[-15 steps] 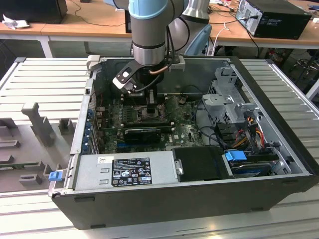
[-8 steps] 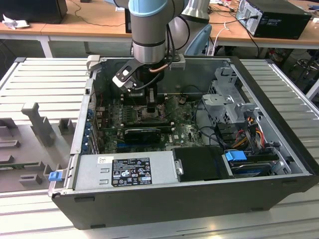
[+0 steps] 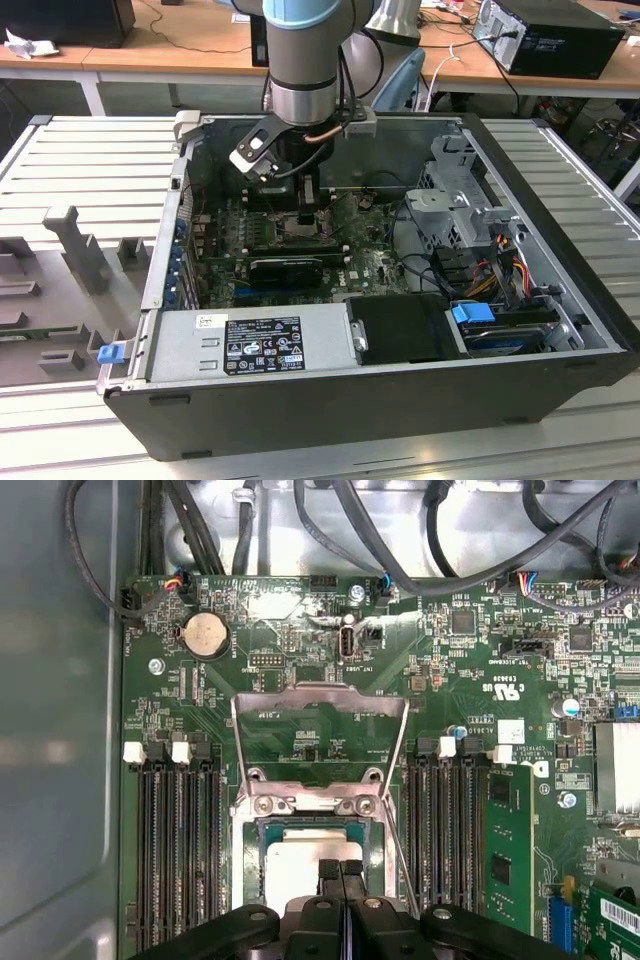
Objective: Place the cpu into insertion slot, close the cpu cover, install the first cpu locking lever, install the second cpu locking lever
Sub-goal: 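Close the cpu cover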
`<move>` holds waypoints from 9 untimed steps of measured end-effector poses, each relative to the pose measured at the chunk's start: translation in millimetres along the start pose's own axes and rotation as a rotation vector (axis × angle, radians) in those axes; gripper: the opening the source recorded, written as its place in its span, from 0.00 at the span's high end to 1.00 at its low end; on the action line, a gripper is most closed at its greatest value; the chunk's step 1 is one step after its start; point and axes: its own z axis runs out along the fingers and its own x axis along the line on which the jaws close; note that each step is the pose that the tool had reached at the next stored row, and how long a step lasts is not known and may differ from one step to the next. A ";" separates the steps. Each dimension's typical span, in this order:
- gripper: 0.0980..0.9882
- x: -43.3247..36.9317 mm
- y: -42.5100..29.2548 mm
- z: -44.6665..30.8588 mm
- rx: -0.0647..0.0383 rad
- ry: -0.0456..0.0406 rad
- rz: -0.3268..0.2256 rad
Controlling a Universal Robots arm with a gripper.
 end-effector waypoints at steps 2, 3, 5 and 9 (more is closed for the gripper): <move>0.99 0.0 0.5 0.0 0.000 0.0007 0.000; 0.99 -0.1 0.5 0.0 0.000 0.0020 0.000; 0.99 -0.1 0.5 -0.4 0.001 0.0033 0.000; 0.99 -0.2 0.7 -3.0 0.000 0.0052 0.000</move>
